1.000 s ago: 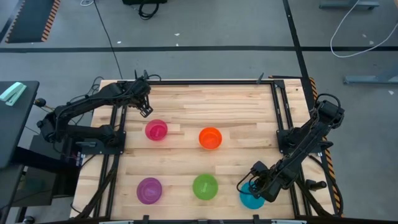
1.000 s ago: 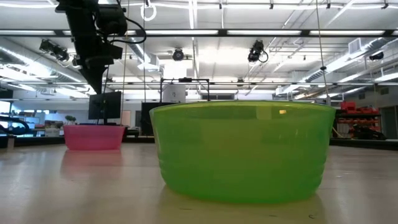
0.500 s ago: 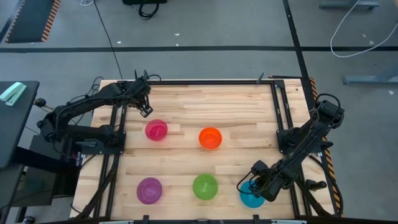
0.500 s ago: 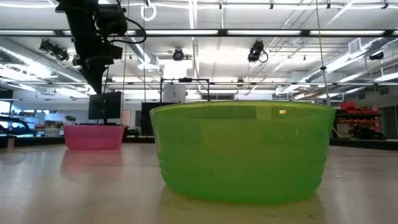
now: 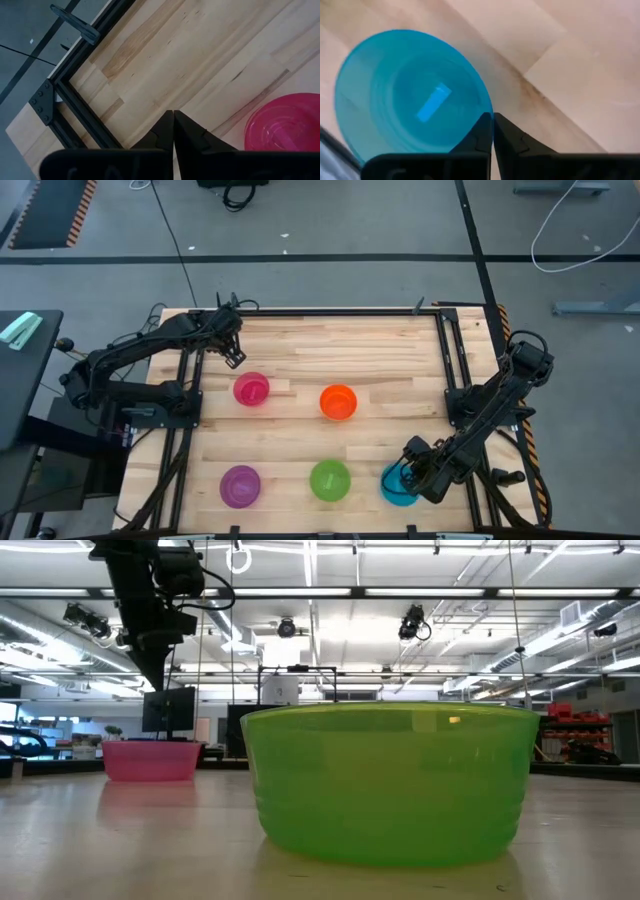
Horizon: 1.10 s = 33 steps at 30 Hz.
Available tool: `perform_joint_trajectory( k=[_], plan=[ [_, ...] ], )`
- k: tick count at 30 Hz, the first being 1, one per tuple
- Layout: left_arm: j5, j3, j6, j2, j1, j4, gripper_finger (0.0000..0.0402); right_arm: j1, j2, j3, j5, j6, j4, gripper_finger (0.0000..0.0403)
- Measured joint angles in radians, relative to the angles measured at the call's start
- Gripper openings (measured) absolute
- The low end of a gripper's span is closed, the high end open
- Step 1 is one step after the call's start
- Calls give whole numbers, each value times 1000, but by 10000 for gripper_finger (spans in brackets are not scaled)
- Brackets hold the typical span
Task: Nest bowls inside each other
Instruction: Stack the blue bowl on top of the orange bowl
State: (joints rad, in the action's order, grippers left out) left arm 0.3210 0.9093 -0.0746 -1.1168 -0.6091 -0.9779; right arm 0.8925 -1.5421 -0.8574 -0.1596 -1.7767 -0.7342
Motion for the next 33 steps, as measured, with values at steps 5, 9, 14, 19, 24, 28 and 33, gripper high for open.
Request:
perform_joint_trajectory(
  k=[5,9,14,19,24,28,33],
  plan=[
    [0,0,0,0,0,0,18,-14,1,-1,-2,0,-66,7],
    [0,0,5,0,0,0,25,-61,2,-2,3,73,-85,4],
    [0,0,7,0,0,0,24,-157,2,-2,7,221,-82,3],
    [0,0,8,0,0,0,15,-260,15,-1,9,395,-83,2],
    [0,0,8,0,0,0,14,-354,63,2,-52,558,-89,1],
    [0,0,7,0,0,0,22,-433,107,2,-74,676,-88,0],
    [0,0,1,0,0,0,26,-525,161,2,-90,801,-85,0]
  ],
)
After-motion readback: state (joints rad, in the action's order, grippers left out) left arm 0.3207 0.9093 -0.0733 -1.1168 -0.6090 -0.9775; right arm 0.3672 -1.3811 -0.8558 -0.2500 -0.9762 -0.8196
